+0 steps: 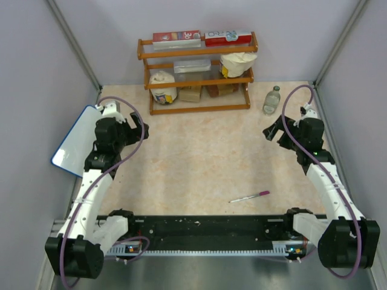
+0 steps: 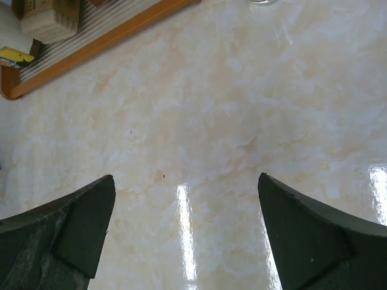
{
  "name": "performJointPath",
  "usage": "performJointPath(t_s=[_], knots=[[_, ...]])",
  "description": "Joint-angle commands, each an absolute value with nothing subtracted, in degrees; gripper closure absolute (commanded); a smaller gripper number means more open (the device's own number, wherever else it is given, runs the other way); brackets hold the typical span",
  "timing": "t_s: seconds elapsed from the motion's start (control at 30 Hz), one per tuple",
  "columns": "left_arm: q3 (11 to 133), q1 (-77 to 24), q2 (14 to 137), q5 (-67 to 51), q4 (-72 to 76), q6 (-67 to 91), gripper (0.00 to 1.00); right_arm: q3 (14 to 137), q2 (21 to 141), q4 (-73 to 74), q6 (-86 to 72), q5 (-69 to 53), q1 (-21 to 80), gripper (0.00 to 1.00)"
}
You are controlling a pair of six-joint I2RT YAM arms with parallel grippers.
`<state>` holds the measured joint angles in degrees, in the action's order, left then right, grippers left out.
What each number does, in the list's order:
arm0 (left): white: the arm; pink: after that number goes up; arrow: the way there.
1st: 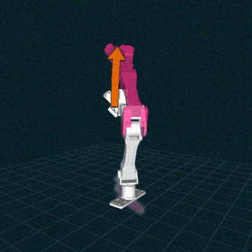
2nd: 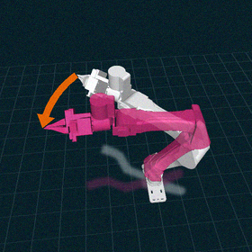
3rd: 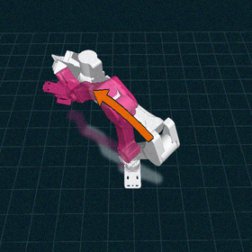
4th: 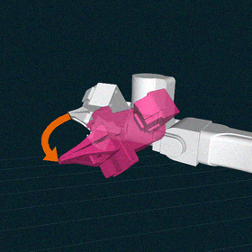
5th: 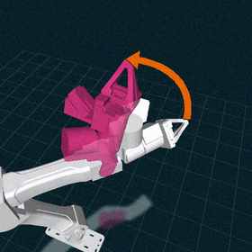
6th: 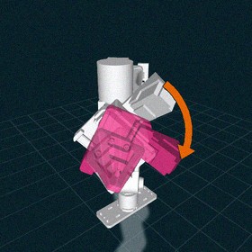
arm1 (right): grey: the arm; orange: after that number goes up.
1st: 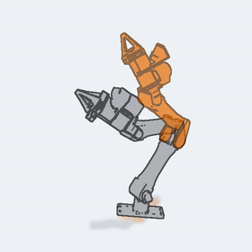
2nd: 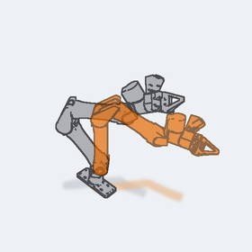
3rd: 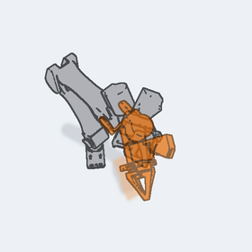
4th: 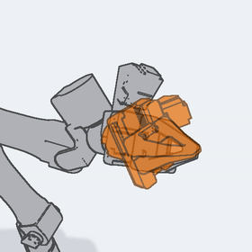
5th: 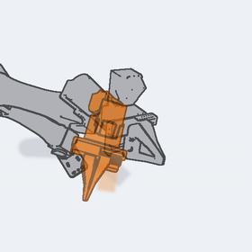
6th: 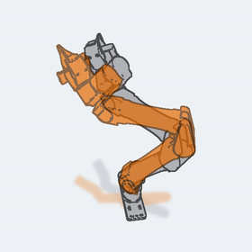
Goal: Write a sentence on the whiteboard
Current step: Move the whiteboard stand to the center of the board.
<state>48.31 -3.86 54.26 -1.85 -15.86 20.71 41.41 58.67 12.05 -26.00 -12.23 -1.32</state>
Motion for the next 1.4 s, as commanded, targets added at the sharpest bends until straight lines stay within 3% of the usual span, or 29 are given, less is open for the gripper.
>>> performJointPath(t_s=[0.0, 0.2, 0.47, 0.7, 1.17, 1.37], knots=[[49.0, -3.7, 55.5, -0.5, -17.5, 21.4, 0.01, 42.8, 58.4, 11.3, -25.3, -14.2, -1.7, 0.01], [50.0, -3.6, 58.6, -3.9, -19.3, 24.7, 0.01, 41.6, 58.0, 11.3, -25.0, -15.8, -1.7, 0.01], [54.0, -3.6, 64.6, 6.1, -27.2, 29.4, 0.02, 40.4, 59.4, 11.2, -24.2, -19.7, -1.7, 0.01], [55.2, -3.3, 69.3, 7.5, -29.5, 32.4, 0.02, 40.1, 59.7, 10.1, -22.4, -23.5, -0.8, 0.01], [54.9, 8.1, 70.0, 0.3, -30.6, 32.3, 0.02, 43.5, 61.5, 10.3, -18.4, -17.5, 11.0, 0.01], [56.6, 8.2, 76.5, 3.9, -34.7, 33.4, 0.02, 44.1, 62.9, 10.4, -18.2, -18.3, 11.3, 0.01]])
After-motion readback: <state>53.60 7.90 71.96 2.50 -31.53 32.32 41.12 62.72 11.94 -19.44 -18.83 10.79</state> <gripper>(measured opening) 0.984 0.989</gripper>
